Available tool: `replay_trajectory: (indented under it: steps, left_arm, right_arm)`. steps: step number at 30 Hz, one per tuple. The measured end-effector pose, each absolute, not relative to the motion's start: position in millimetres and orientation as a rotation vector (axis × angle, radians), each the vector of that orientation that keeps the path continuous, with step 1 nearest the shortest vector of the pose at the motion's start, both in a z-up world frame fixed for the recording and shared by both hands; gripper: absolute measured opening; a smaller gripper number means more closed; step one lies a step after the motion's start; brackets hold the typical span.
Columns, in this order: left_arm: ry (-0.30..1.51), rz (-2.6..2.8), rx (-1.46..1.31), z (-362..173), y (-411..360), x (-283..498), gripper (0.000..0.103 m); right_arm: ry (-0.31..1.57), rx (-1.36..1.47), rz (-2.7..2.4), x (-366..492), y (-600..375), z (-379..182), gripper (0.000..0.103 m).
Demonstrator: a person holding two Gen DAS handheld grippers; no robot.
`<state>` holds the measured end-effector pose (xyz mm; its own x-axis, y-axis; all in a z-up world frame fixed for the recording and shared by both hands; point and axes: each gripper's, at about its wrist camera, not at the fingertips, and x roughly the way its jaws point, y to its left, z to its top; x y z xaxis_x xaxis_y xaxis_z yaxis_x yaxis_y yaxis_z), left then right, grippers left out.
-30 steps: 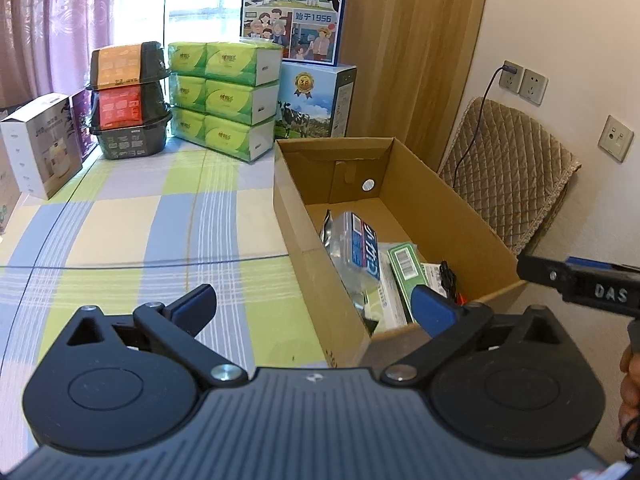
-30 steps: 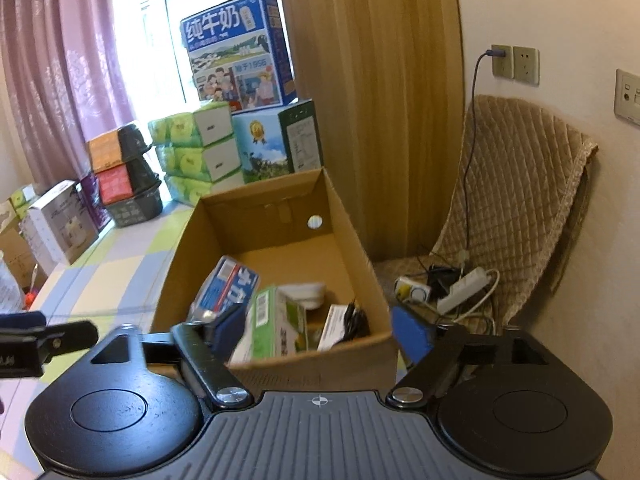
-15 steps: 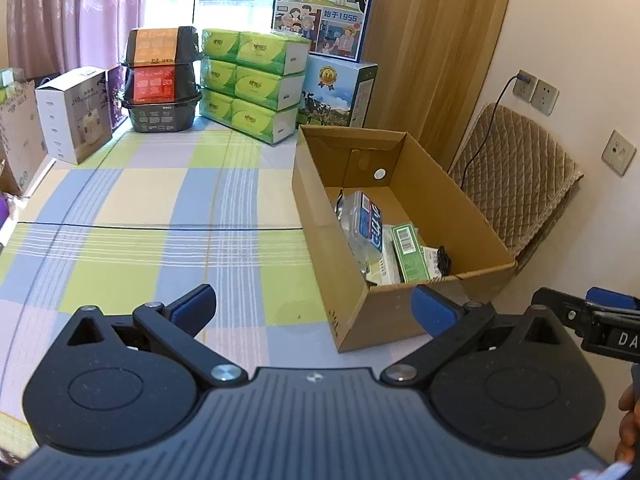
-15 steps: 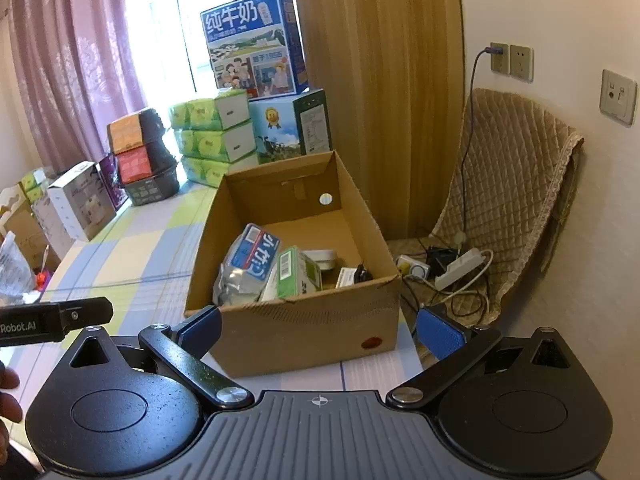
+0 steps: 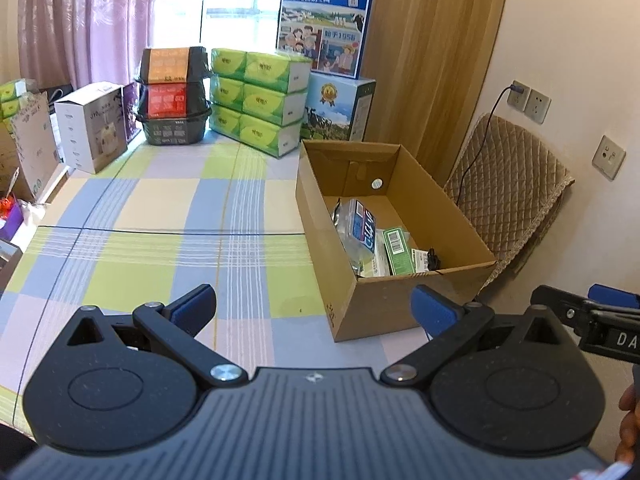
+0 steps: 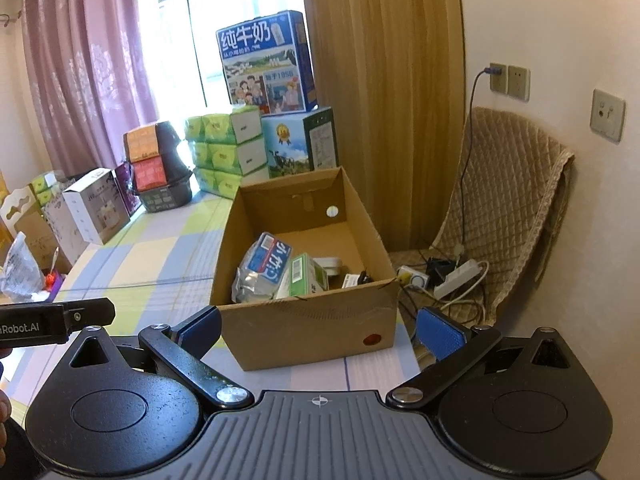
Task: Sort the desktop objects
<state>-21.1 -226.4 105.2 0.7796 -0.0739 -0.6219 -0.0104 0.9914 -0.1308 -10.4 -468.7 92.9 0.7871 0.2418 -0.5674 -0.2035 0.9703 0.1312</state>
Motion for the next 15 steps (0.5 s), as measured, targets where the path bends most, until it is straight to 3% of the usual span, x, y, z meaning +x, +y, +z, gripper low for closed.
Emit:
replay_trajectory:
  steps: [15]
  left_arm:
    - [0.648, -0.045, -0.174, 120, -216, -51, 0.102]
  right_arm:
    - [0.589, 0.024, 0.253, -40, -455, 113, 0.101]
